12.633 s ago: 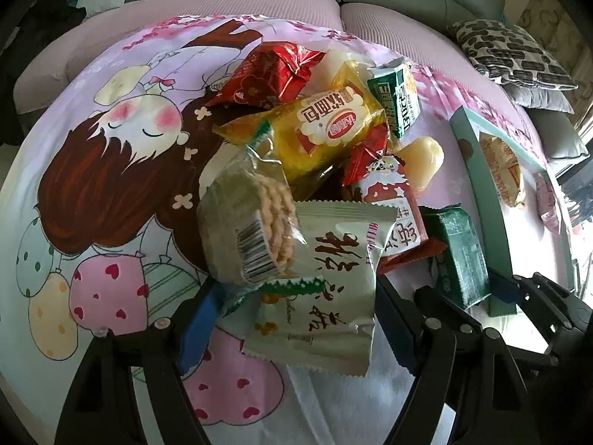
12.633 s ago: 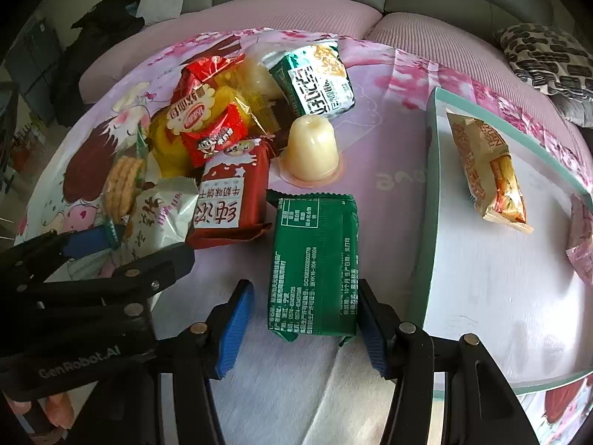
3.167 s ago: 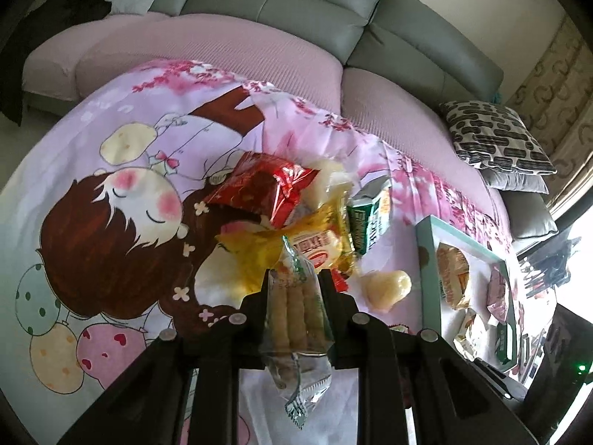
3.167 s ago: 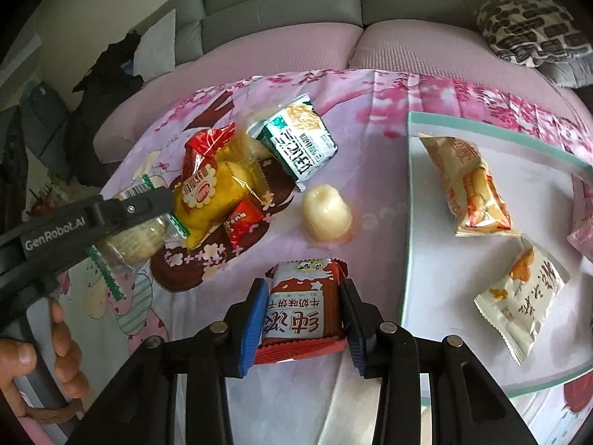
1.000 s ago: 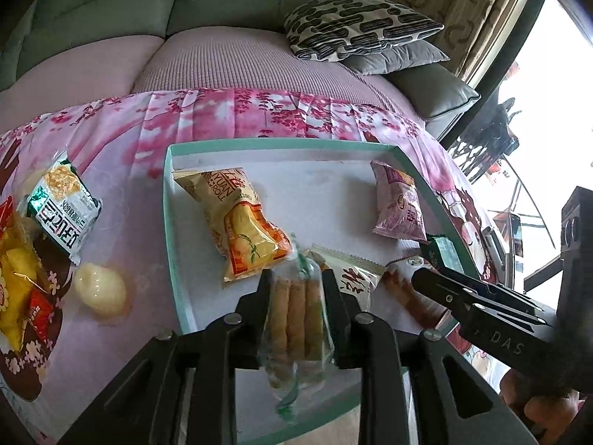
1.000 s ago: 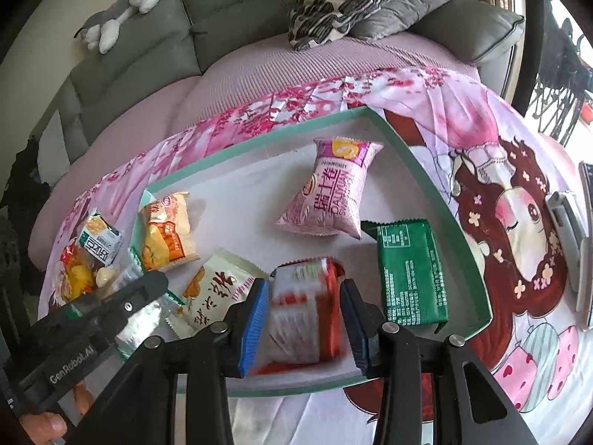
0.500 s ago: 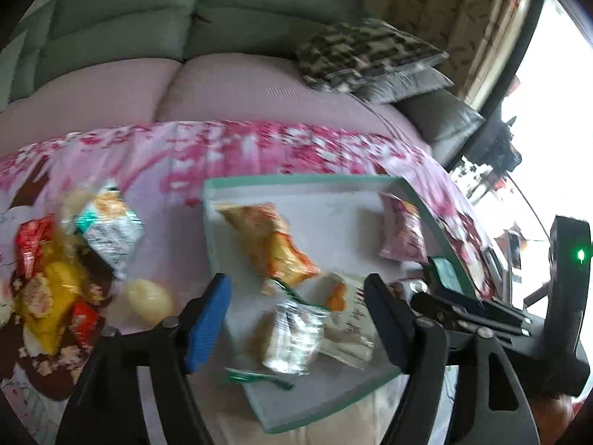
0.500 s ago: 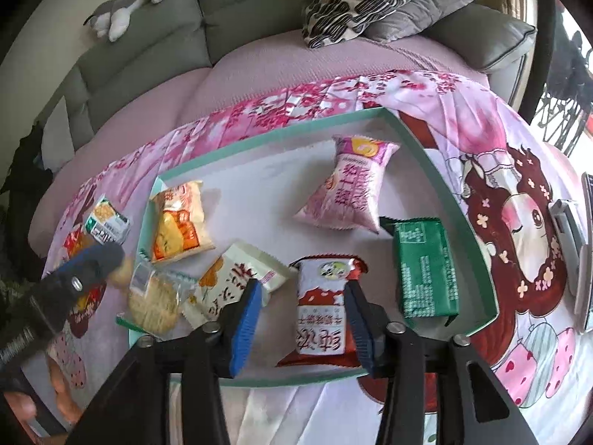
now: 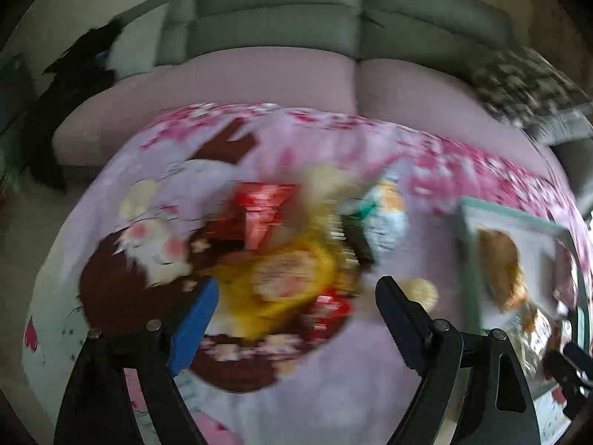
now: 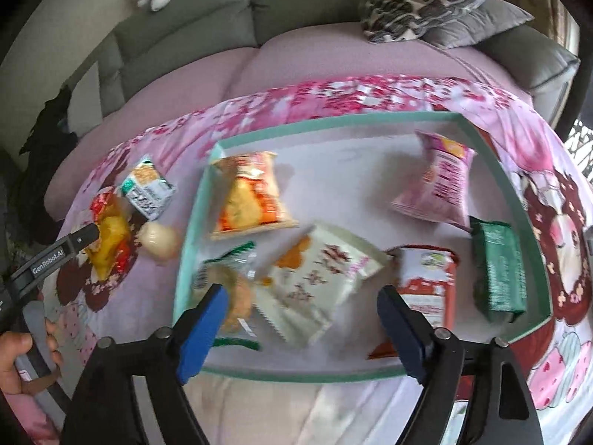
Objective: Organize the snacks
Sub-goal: 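Open the left tool to drop the cracker bag while the right tool releases the red box, then move both tools back toward the snack pile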
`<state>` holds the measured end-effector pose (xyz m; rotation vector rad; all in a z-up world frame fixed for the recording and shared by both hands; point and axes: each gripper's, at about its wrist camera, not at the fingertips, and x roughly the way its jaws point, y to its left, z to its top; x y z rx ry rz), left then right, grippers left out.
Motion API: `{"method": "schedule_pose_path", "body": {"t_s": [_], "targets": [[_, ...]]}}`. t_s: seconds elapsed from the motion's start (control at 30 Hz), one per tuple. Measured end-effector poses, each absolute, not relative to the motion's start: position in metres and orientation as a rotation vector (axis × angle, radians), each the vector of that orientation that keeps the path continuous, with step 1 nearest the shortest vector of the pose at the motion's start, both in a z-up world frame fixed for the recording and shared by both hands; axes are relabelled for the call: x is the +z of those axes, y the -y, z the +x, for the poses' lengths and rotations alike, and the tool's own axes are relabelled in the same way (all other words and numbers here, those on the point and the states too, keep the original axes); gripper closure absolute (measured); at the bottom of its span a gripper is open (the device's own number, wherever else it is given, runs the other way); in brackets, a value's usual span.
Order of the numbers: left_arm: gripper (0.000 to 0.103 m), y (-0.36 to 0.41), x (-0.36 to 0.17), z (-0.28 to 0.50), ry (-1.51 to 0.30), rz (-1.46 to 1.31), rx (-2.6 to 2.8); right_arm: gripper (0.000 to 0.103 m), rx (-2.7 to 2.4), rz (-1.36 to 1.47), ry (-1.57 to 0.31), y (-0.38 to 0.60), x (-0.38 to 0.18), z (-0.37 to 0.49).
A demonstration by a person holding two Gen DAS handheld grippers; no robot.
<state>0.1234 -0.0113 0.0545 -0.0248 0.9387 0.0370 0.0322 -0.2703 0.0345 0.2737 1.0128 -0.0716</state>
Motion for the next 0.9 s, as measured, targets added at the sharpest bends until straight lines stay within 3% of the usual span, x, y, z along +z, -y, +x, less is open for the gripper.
{"method": "schedule_pose_path", "body": {"t_s": [0.07, 0.2, 0.47, 0.9], "targets": [[0.006, -0.001, 0.055, 0.124, -0.935, -0.041, 0.076, 0.014, -0.055, 0.274, -1.004, 0.261, 0.038, 0.037], [0.006, -0.024, 0.054, 0.121, -0.923, -0.068, 0.129, 0.0, -0.023, 0.278, -0.986, 0.24, 0.046, 0.056], [0.006, -0.033, 0.051, 0.123, -0.897, -0.117, 0.192, 0.0, 0.061, 0.322, -0.933, 0.2, 0.061, 0.091], [0.0, -0.051, 0.041, 0.122, -0.904, -0.206, 0.227, 0.0, 0.107, 0.32, -0.992, 0.165, 0.035, 0.109]]}}
